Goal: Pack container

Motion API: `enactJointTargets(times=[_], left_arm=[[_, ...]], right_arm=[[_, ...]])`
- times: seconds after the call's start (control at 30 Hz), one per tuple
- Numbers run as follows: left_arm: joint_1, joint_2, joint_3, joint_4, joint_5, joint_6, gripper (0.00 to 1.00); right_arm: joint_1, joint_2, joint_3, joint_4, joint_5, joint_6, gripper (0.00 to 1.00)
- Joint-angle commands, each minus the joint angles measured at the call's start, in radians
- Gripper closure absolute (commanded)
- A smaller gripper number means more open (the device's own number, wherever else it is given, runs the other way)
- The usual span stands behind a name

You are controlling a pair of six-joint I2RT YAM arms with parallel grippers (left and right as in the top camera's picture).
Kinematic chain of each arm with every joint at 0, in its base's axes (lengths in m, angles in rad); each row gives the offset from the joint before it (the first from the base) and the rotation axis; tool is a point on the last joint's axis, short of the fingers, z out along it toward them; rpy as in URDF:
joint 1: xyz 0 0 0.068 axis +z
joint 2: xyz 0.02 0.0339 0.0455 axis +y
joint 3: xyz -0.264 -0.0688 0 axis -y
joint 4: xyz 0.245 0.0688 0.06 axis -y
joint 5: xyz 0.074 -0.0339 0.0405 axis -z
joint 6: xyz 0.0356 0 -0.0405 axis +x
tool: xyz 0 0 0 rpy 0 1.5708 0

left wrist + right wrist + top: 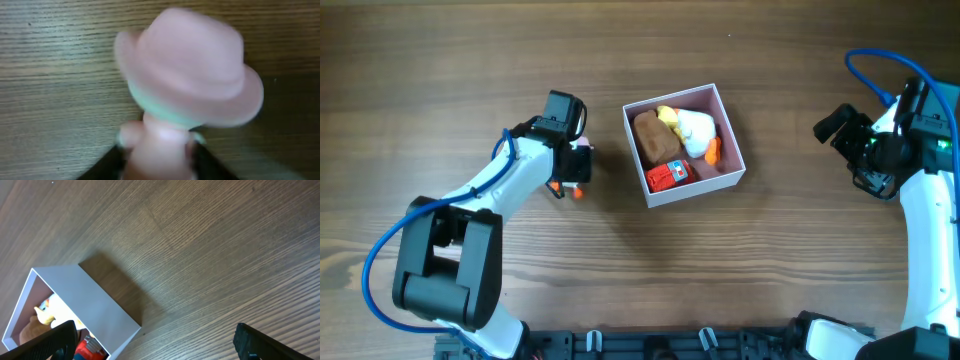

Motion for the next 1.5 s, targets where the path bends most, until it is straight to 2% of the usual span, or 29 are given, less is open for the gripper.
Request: enactJointTargets(times=[0.0,0.13,0.2,0.27,0.33,0.4,0.43,0.53,0.73,0.8,1.03,1.07,1.1,1.13,1.17,1.2,1.23,1.37,1.47], left_arm=[[-0.001,0.007,-0.004,-0.031,0.005,0.025,0.96],[-0.002,-0.06,0.1,-0.214,0.006,0.025,0.96],[-0.027,-0.132,0.259,-0.345,0.012,0.041,0.96],[-0.088,-0.182,0.402,-0.403,0.048,0.103,0.96],[-0.184,-0.217,0.491,-0.386,0.051,0.129,0.96],[-0.279,-0.224,0.498,-0.313,0.051,0.174,0.96],[-0.348,-0.2,0.498,-0.253,0.051,0.175,0.96],[-0.425,-0.091,0.496,-0.181,0.05,0.214,0.96],[-0.457,0.177,0.496,-0.127,0.103,0.232,0.96],[-0.465,0.197,0.496,-0.127,0.145,0.232,0.96],[-0.518,0.19,0.496,-0.116,0.145,0.258,0.96],[-0.534,0.19,0.496,-0.124,0.144,0.261,0.94],[-0.546,0.19,0.496,-0.13,0.144,0.261,0.88],[-0.55,0.19,0.496,-0.132,0.144,0.261,0.59],[-0.551,0.19,0.496,-0.136,0.143,0.261,0.18],[-0.551,0.188,0.496,-0.138,0.132,0.26,0.05],[-0.55,0.184,0.496,-0.141,0.119,0.26,0.0],[-0.55,0.067,0.496,-0.15,-0.068,0.256,0.0],[-0.546,-0.049,0.496,-0.15,-0.111,0.225,0.0]], right_arm=[[-0.001,0.001,-0.004,0.0,-0.013,0.01,0.0],[-0.001,0.001,-0.004,0.0,-0.013,0.01,0.0],[-0.001,0.001,-0.004,0.0,-0.013,0.01,0.0],[-0.001,0.001,-0.004,0.0,-0.013,0.01,0.0],[-0.001,0.001,-0.004,0.0,-0.013,0.01,0.0],[-0.001,0.001,-0.004,0.0,-0.013,0.01,0.0],[-0.001,0.001,-0.004,0.0,-0.013,0.01,0.0],[-0.001,0.001,-0.004,0.0,-0.013,0.01,0.0],[-0.001,0.001,-0.004,0.0,-0.013,0.01,0.0],[-0.001,0.001,-0.004,0.0,-0.013,0.01,0.0],[-0.001,0.001,-0.004,0.0,-0.013,0.01,0.0],[-0.001,0.001,-0.004,0.001,-0.013,0.01,0.0],[-0.001,0.001,-0.004,0.0,-0.013,0.01,0.0],[-0.001,0.001,-0.004,0.0,-0.013,0.01,0.0],[-0.001,0.001,-0.004,0.0,-0.013,0.01,0.0],[-0.001,0.001,-0.004,0.0,-0.013,0.01,0.0],[-0.001,0.001,-0.004,0.0,-0.013,0.01,0.0],[-0.001,0.001,-0.004,0.0,-0.013,0.01,0.01],[-0.001,0.001,-0.004,0.0,-0.013,0.01,0.0]])
